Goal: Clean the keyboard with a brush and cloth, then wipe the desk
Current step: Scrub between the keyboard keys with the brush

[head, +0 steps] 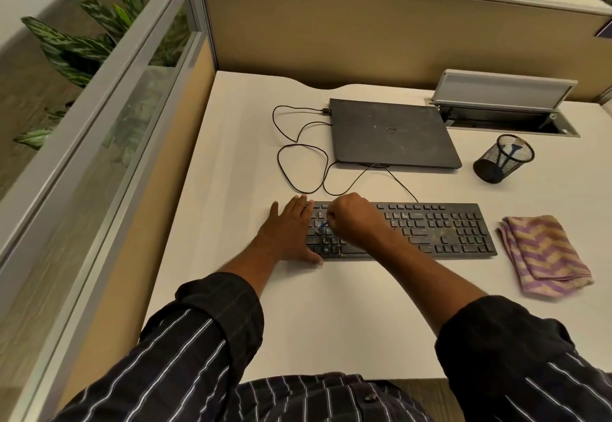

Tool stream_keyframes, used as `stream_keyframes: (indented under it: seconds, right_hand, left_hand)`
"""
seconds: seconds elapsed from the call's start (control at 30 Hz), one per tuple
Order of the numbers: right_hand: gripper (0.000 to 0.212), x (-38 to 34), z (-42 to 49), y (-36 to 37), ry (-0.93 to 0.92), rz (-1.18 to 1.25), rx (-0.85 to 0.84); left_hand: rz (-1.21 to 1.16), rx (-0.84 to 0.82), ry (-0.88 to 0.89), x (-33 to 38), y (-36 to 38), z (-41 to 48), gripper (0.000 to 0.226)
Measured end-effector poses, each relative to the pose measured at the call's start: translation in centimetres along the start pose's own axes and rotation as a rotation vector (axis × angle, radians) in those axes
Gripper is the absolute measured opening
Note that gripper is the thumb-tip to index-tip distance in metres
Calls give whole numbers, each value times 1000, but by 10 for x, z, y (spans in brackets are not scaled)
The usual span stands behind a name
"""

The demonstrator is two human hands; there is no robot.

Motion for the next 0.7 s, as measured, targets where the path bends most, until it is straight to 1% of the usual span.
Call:
stream_keyframes:
  seconds: [0.1, 0.33, 0.53, 0.7]
  right_hand:
    - [14, -1, -3, 4, -9, -32, -30]
    - [16, -6, 2, -6, -18, 20, 63]
    - [14, -7, -1, 4, -44, -54, -20]
    - [16, -2, 6, -3, 23, -10, 65]
  left_hand:
    - [-12, 5, 0, 1, -1, -1, 140]
    - [-8, 13, -1, 0, 0, -1, 140]
    - [-20, 13, -1, 1, -1, -1, 138]
    - [-17, 18, -2, 1, -1, -2, 138]
Point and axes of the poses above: each hand's wrist, its own z-axis towards the middle knuckle, its own y-axis out of the palm, x = y × z, the point moved 3 cm from there along z, towards the middle knuckle, and after that the axes turned 14 degrees about y, right-handed, at the moved point
